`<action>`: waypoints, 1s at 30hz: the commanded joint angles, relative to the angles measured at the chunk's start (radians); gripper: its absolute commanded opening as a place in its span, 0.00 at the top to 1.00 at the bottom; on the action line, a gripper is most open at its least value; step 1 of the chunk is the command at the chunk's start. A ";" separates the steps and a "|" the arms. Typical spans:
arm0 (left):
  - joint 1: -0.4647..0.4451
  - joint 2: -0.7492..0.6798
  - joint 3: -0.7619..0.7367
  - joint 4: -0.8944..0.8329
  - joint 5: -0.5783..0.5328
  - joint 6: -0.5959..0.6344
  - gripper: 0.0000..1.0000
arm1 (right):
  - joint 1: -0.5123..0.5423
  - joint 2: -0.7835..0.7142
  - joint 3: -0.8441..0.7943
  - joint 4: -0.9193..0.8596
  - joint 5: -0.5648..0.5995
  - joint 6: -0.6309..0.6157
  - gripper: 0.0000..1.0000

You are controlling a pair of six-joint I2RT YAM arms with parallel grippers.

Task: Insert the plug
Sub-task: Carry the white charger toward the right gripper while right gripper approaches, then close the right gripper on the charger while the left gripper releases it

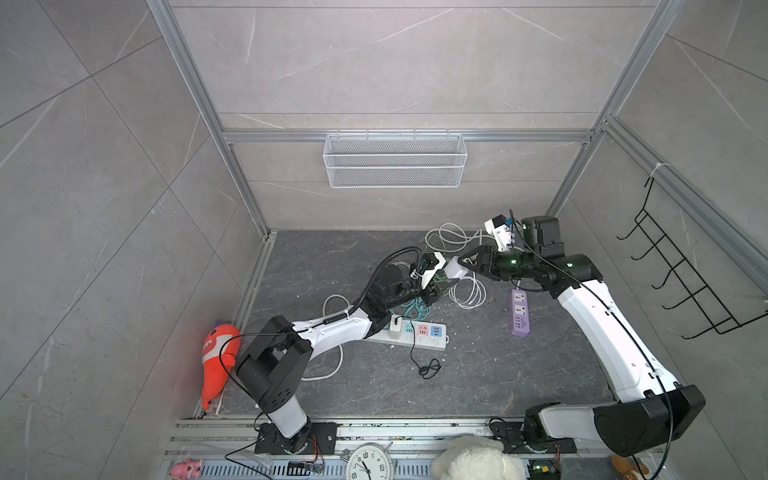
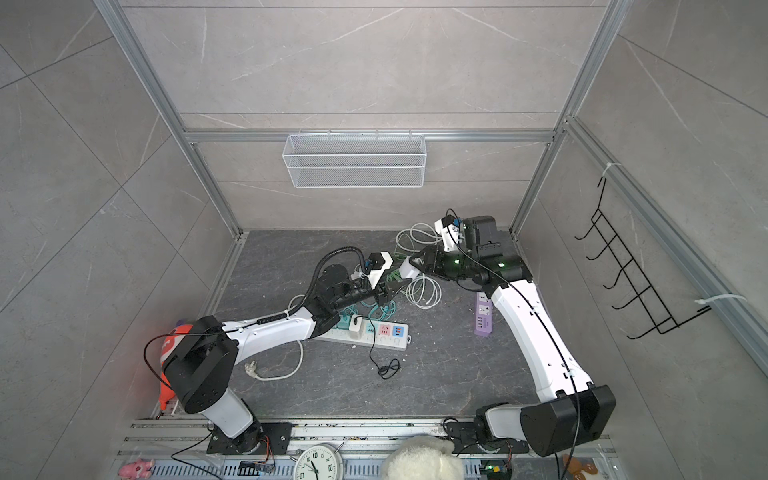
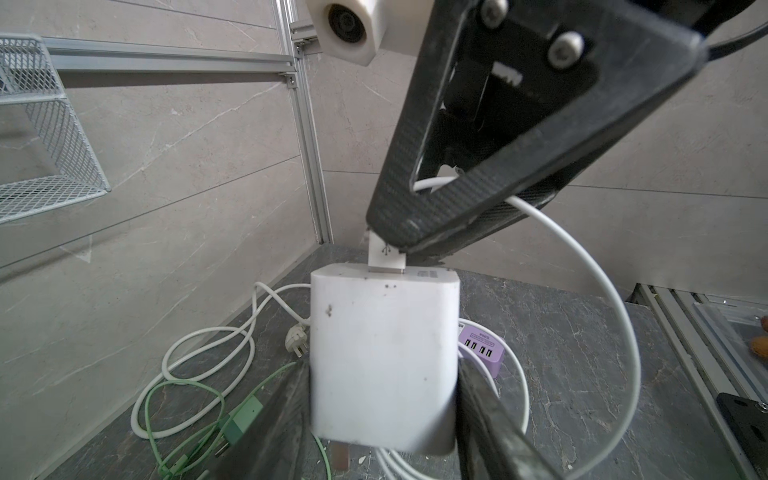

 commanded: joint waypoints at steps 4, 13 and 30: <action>-0.009 -0.024 0.045 0.057 0.009 0.015 0.83 | 0.055 0.037 0.063 -0.065 0.066 -0.054 0.53; -0.015 -0.018 0.052 0.049 0.006 0.020 0.85 | 0.076 0.070 0.077 -0.112 0.097 -0.080 0.55; -0.017 -0.049 0.032 0.016 -0.076 0.055 0.49 | 0.078 0.080 0.087 -0.133 0.148 -0.102 0.92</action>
